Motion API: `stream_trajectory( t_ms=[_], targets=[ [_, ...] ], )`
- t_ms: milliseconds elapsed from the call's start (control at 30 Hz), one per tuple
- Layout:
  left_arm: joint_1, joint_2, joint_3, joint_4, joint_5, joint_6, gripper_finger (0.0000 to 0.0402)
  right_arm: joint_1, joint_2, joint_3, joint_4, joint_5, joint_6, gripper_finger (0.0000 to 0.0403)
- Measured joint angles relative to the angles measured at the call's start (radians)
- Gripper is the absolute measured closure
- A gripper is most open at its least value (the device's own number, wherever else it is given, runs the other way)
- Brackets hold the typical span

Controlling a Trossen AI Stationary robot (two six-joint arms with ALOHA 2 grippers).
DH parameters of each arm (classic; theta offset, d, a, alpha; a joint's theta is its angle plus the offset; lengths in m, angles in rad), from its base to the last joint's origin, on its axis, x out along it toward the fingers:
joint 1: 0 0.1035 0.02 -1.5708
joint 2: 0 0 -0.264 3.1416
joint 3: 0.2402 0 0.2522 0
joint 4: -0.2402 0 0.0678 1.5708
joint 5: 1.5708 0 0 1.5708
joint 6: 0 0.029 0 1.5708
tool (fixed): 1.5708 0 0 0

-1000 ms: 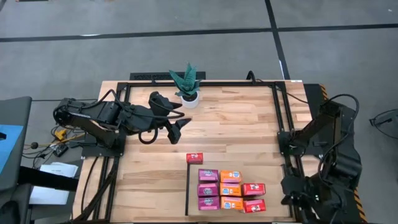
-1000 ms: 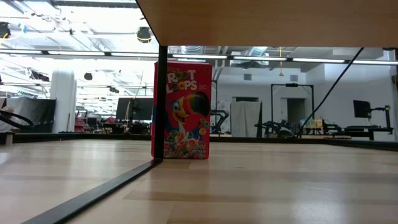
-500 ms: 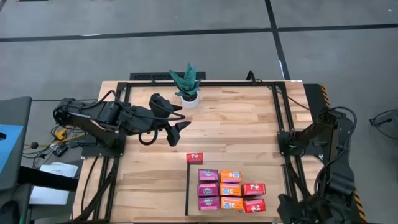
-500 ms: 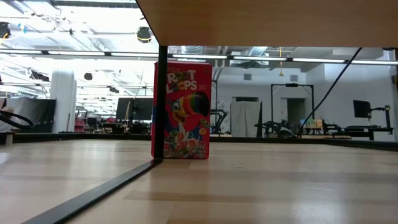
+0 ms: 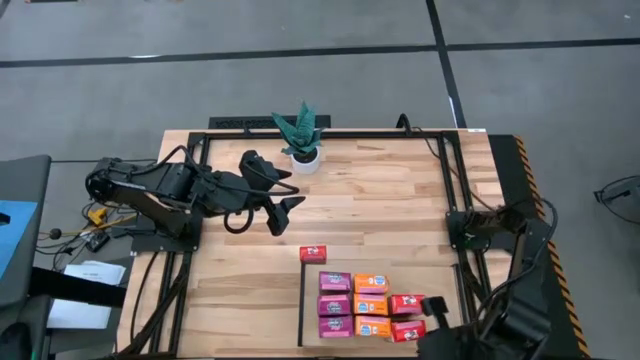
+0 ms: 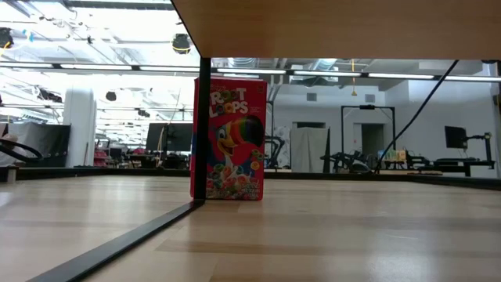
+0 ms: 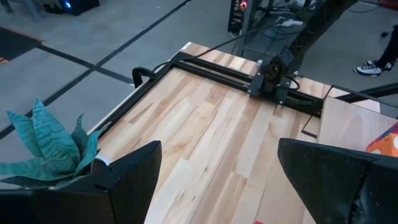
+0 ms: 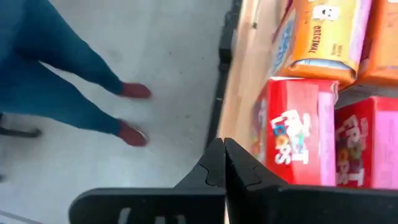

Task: Stack cereal on shelf
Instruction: Put the red cereal box on the upper right shelf

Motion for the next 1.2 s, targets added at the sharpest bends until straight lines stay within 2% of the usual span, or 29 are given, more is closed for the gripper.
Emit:
stream_trajectory(
  t_ms=[267,600,900,1200],
  targets=[
    [0.0,0.0,0.0,-0.025,0.004,0.0,0.0089,-0.028,0.089,0.097,-0.036,-0.007,-0.101,0.0396],
    [0.0,0.0,0.0,-0.049,0.005,-0.003,0.0089,-0.072,0.09,0.097,-0.052,0.026,-0.127,0.0396],
    [0.0,0.0,0.0,-0.051,0.091,-0.027,0.0089,-0.11,0.09,0.097,-0.074,0.054,-0.129,0.0395],
    [-0.003,0.0,0.0,-0.051,0.099,-0.038,0.0089,-0.087,0.079,0.097,-0.07,0.051,-0.126,0.0394]
  ],
)
